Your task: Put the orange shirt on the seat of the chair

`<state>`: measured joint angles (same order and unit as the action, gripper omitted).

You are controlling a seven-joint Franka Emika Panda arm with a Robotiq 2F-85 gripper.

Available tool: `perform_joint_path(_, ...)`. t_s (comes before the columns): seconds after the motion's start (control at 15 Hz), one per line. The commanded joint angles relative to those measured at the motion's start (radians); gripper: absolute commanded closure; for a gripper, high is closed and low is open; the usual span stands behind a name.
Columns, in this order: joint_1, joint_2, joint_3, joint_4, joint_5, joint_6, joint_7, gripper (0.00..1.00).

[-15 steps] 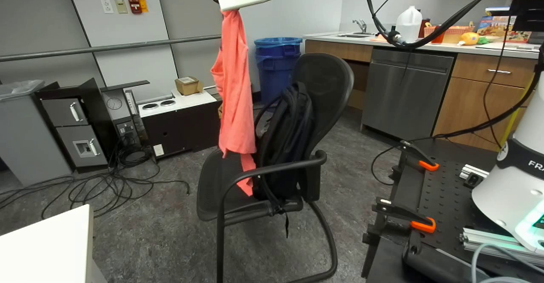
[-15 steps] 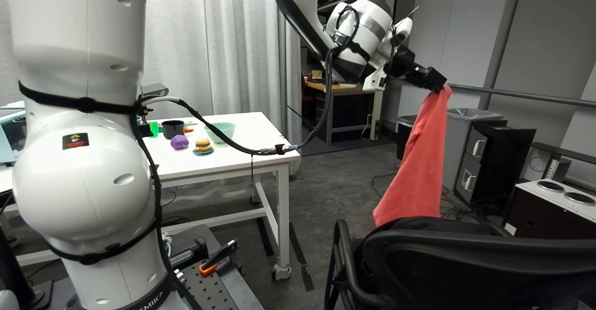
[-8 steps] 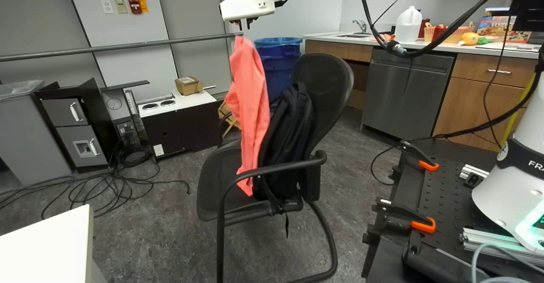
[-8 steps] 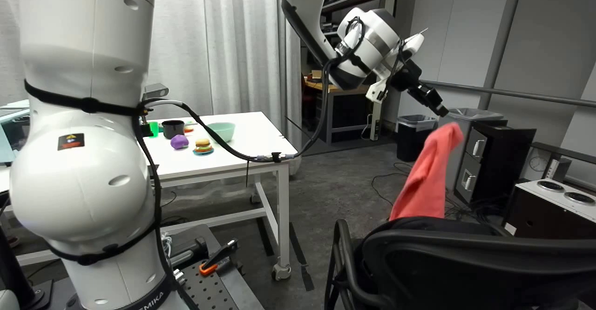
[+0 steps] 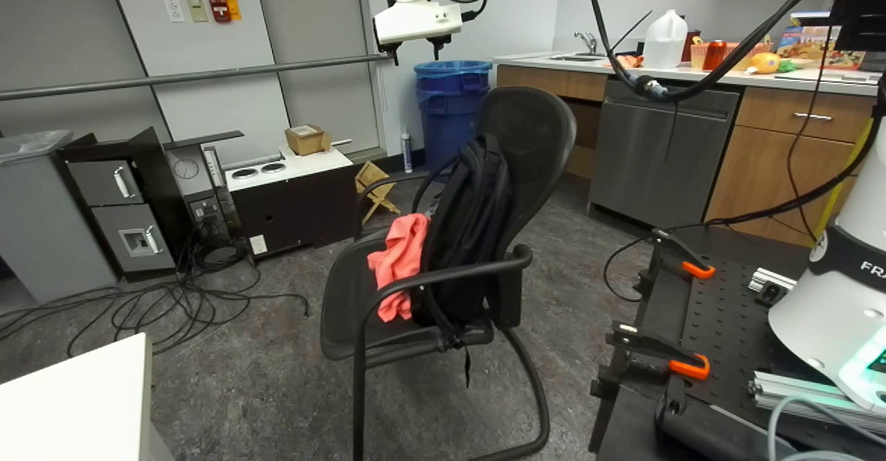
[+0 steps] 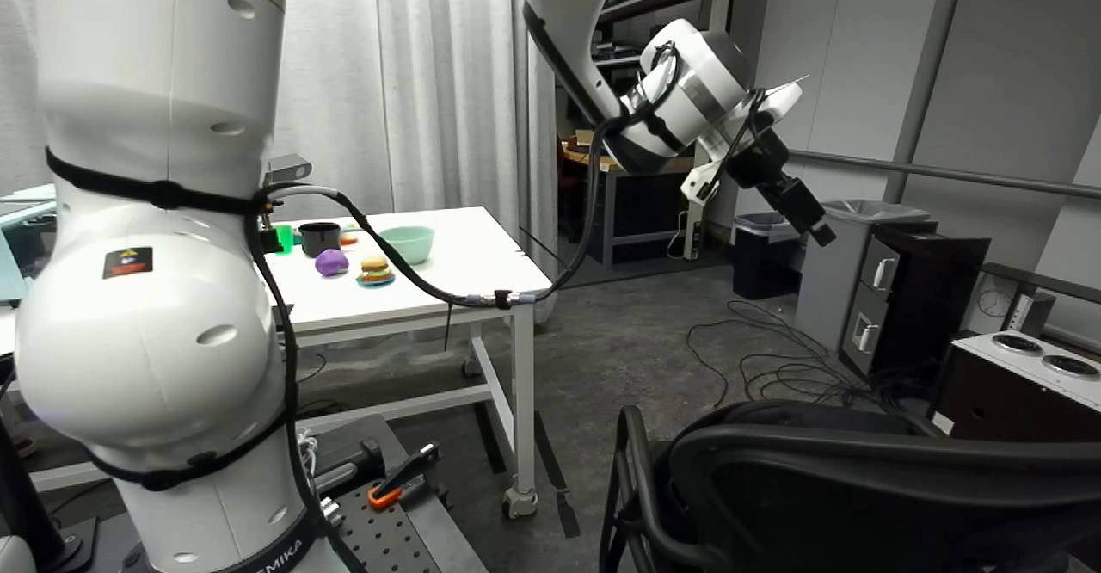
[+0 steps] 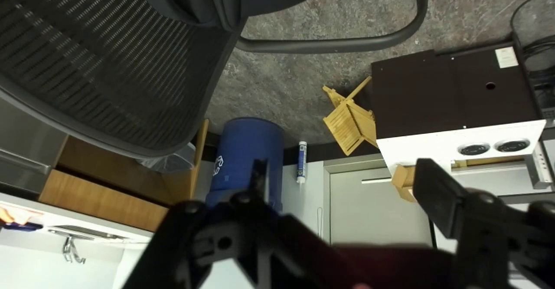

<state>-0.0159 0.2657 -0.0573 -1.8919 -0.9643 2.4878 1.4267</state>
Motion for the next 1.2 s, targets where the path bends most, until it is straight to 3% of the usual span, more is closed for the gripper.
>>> perform_joint_path(0.0,-0.022,-0.062,-0.004,-0.072,0.125,0.008,-0.126,0.0)
perform_joint_path(0.47,-0.039,-0.212,-0.022,-0.168,0.406,-0.017,-0.429,0.0)
perform_joint_path(1.13,-0.057,-0.356,-0.032,-0.228,0.507,-0.055,-0.55,0.0)
